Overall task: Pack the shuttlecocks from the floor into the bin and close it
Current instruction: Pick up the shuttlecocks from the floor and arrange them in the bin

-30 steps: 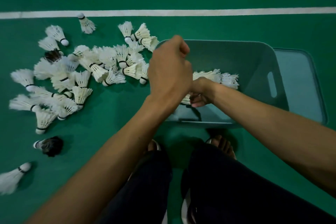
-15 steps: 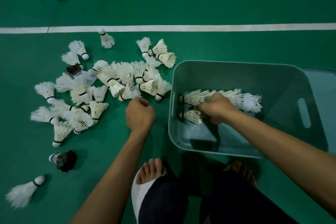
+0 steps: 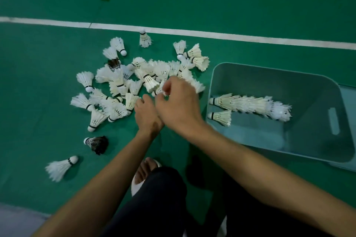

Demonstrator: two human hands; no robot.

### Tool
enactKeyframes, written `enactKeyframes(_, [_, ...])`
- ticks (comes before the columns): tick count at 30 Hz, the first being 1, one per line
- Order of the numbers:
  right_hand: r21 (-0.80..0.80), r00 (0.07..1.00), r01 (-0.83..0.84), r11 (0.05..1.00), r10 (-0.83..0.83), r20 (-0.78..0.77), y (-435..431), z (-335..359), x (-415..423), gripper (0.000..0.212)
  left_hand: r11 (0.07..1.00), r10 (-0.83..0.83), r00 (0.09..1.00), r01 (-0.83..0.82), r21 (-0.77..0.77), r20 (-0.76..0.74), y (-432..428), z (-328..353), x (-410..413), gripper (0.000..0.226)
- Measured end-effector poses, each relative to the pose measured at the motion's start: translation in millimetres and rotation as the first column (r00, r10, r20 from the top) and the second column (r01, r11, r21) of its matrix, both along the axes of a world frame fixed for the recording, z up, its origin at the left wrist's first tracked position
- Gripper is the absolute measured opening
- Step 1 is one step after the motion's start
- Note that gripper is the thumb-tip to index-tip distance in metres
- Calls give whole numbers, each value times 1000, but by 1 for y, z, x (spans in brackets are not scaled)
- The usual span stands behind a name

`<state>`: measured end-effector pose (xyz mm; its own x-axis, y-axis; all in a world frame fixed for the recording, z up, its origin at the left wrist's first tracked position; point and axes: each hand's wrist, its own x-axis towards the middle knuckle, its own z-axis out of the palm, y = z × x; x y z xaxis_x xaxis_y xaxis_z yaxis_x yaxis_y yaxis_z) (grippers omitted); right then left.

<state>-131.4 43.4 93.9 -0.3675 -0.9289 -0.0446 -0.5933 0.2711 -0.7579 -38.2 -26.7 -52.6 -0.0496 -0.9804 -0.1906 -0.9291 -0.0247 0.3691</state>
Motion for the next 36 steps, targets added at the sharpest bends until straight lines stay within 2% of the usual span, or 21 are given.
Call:
enactKeyframes(3, [187,993,6,982,-29,118,-12,-44,21,19,995,-15,998,21,-100,59,-13,10,4,38])
enactKeyframes(6, [299,984,145,943,-168,52,-26,-98,20,28,983,-119,982,137,-121,144,-31,11,4,68])
enactKeyframes(9, [188,949,310,932,-314,-11,-38,-134,12,25,964,-247,954,259,-53,167,-52,-6,3,74])
enactKeyframes(12, [13,942,329,944,-327,-80,-50,-153,4,25,936,-314,927,339,-97,203,-66,-21,-8,74])
enactKeyframes(16, [31,936,350,936,-351,29,-67,-165,10,29,940,-258,940,297,-165,223,-80,-26,-24,60])
enactKeyframes(19, [56,902,415,908,-419,103,-77,-166,12,33,955,-228,941,267,-131,251,-85,-25,-29,55])
enactKeyframes(24, [-12,864,498,867,-495,89,-81,-167,7,51,923,-346,887,380,-56,304,-101,-33,-33,61])
enactKeyframes(27, [65,863,500,863,-503,49,-86,-168,3,57,937,-339,915,349,-5,220,-96,-30,-31,56])
enactKeyframes(31, [179,853,504,845,-520,48,-90,-164,-3,43,972,-231,967,233,-5,111,-66,-21,-14,51])
enactKeyframes(34, [132,880,468,874,-474,18,-84,-155,4,32,985,-168,984,170,-24,58,-47,-16,1,39])
enactKeyframes(36, [45,918,396,917,-396,-19,-73,-142,13,26,992,-122,993,122,-45,-5,-37,-11,10,31])
